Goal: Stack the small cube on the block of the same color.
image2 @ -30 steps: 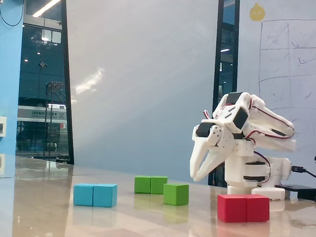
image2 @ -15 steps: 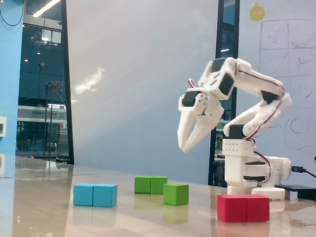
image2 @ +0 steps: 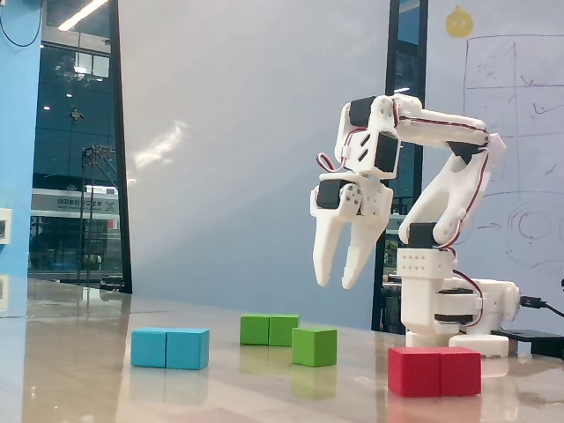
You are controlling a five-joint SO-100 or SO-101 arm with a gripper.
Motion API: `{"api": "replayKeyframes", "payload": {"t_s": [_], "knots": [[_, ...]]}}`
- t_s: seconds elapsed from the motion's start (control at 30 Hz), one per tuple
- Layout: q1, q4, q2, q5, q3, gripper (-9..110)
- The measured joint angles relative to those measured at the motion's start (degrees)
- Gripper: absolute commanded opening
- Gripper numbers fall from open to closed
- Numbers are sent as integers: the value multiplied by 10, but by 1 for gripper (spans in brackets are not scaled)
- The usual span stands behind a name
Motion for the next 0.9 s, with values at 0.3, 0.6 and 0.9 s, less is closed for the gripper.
{"api": "replayKeyframes", "payload": {"t_s": [0.3, 0.6, 0.9], "knots": [[0, 3, -27, 0, 0, 35], [0, -23, -133, 0, 0, 35], [0, -84, -193, 0, 0, 35]]}}
